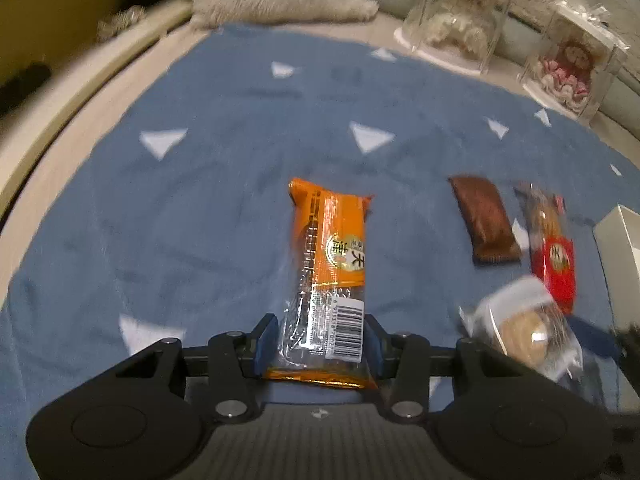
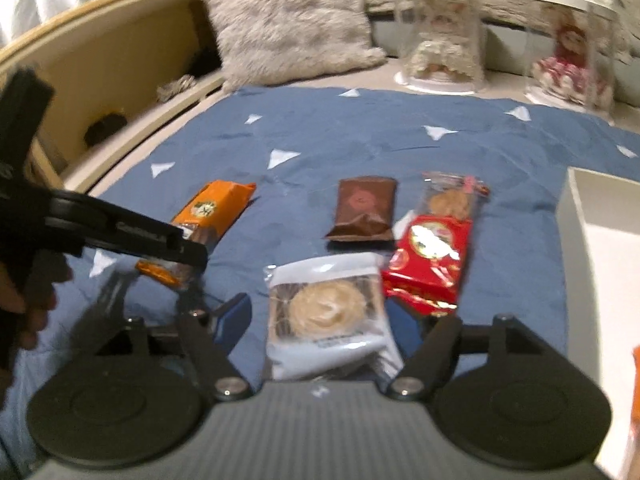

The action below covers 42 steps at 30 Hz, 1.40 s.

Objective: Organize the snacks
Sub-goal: 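Grasp the orange bar with the left tool while the right tool grasps the round cookie pack, then carry the orange bar and cookie pack over the white tray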

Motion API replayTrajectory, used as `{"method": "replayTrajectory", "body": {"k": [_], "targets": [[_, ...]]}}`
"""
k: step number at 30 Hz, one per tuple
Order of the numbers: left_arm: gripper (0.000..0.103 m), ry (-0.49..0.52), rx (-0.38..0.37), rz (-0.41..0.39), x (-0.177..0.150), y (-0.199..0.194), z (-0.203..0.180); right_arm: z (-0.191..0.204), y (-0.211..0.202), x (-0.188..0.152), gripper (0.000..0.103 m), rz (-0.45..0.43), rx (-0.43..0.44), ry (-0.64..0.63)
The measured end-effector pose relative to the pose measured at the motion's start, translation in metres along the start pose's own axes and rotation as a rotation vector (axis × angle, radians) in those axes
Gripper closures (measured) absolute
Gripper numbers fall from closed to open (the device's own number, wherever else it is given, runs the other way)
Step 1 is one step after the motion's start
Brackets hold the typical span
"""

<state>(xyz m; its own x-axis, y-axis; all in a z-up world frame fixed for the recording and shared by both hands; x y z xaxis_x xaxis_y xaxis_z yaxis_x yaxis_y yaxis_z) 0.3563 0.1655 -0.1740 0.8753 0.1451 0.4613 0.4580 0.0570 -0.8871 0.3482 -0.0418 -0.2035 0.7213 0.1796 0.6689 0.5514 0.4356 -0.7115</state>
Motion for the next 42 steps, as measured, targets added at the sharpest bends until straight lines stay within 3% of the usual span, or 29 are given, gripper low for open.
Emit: {"method": "replayTrajectory", "body": {"k": [6, 9, 16, 20, 23, 28, 34, 42], "targets": [[0.054, -0.020, -0.018, 0.023, -0.006, -0.008, 0.002, -0.001, 0.014, 0.005, 0.022, 0.035, -0.037, -0.068], [0.037, -0.052, -0.011, 0.017, -0.001, -0.004, 0.001, -0.001, 0.019, 0.011, 0.022, 0.077, -0.041, -0.110], [0.037, -0.035, 0.032, 0.011, 0.011, 0.009, -0.011, 0.001, 0.030, 0.016, 0.022, 0.200, -0.017, -0.130], [0.038, -0.001, 0.052, 0.013, 0.013, 0.013, -0.011, -0.003, 0.037, 0.015, 0.024, 0.248, -0.031, -0.074], [0.041, 0.016, 0.057, 0.014, 0.013, 0.014, -0.011, -0.003, 0.041, 0.016, 0.025, 0.248, -0.031, -0.069], [0.058, 0.059, 0.085, 0.018, 0.009, 0.014, -0.010, -0.002, 0.040, 0.015, 0.033, 0.215, -0.024, -0.086], [0.063, 0.072, 0.070, -0.006, 0.005, 0.001, -0.013, -0.003, 0.029, 0.015, 0.034, 0.174, -0.022, -0.060], [0.063, 0.040, 0.008, -0.094, 0.005, -0.041, -0.025, -0.003, -0.004, 0.028, 0.034, 0.094, -0.018, -0.006]]}}
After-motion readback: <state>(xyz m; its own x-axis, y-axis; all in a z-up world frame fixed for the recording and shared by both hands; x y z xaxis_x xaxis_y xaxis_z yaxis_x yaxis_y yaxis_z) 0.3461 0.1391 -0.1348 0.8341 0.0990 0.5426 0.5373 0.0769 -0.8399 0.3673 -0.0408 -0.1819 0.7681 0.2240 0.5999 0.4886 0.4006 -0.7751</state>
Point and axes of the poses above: each gripper's, at about its wrist camera, not at the fingertips, and y roughly the way its jaws point, z to its left, x to its top, the point moved 6 cm from there along y, roughly the way its jaws point, and after that the axes turned 4 degrees about y, right-handed, at the moved point
